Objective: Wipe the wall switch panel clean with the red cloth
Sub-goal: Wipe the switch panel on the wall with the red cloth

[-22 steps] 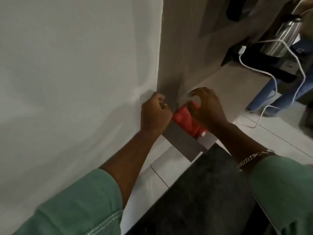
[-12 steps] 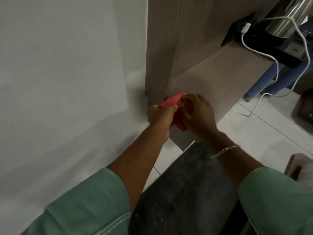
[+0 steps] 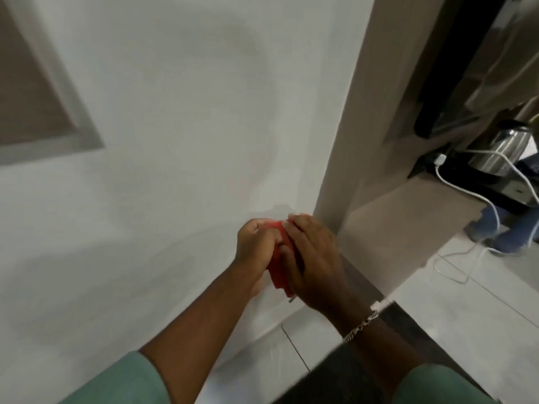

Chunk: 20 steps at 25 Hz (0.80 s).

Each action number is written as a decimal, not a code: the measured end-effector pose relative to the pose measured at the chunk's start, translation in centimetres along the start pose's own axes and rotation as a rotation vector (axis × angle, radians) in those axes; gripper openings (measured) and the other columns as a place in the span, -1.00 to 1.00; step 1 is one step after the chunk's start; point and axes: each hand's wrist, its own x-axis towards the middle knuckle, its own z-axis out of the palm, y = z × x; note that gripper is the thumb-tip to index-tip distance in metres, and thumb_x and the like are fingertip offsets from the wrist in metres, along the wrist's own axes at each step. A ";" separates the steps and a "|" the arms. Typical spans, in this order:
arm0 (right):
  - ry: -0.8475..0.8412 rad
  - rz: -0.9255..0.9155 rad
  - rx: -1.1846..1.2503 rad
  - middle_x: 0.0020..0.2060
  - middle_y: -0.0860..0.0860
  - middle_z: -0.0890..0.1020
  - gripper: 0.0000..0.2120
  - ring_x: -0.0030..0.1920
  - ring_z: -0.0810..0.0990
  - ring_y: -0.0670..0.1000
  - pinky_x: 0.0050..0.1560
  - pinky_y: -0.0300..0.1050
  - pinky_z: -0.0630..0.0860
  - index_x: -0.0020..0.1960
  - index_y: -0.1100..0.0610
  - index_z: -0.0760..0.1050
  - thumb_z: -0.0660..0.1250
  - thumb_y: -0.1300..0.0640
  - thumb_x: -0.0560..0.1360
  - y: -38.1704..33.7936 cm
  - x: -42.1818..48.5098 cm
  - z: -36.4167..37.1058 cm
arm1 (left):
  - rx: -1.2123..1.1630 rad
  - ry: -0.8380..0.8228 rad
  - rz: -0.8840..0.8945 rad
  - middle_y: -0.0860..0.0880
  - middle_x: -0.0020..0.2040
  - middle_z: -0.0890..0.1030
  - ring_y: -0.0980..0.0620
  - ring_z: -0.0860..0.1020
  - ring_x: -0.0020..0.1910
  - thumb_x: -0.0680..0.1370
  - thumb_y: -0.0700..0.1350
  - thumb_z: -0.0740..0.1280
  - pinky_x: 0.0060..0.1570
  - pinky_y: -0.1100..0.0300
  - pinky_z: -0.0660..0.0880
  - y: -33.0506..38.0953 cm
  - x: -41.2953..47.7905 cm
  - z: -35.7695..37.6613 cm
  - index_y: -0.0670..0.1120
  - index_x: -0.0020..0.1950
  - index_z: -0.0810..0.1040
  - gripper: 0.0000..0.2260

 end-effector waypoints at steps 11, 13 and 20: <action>0.110 -0.241 0.382 0.43 0.15 0.44 -0.35 0.36 0.46 0.21 0.27 0.09 0.49 0.39 0.13 0.43 0.34 -0.15 0.38 -31.7 9.3 1.7 | 0.067 0.290 0.550 -0.02 0.05 0.59 0.04 0.61 -0.03 0.47 -0.30 0.22 -0.18 0.17 0.58 14.1 -17.4 -24.9 0.14 0.22 0.39 -0.57; 0.238 -0.271 0.437 0.40 0.18 0.47 -0.39 0.29 0.52 0.21 0.22 0.08 0.54 0.38 0.14 0.45 0.33 -0.14 0.41 -36.3 10.0 1.9 | 0.168 0.291 0.705 -0.01 0.09 0.58 0.07 0.61 -0.01 0.45 -0.33 0.21 -0.16 0.20 0.58 15.3 -20.9 -28.4 0.14 0.23 0.38 -0.54; 0.650 -0.422 0.417 0.46 0.27 0.37 -0.39 0.41 0.42 0.26 0.40 0.23 0.40 0.44 0.12 0.39 0.41 0.02 0.42 -44.5 15.3 0.9 | 0.663 0.716 1.565 -0.11 0.22 0.60 0.00 0.54 0.28 0.41 -0.39 0.20 0.34 0.19 0.40 18.8 -27.4 -40.6 -0.25 0.20 0.54 -0.62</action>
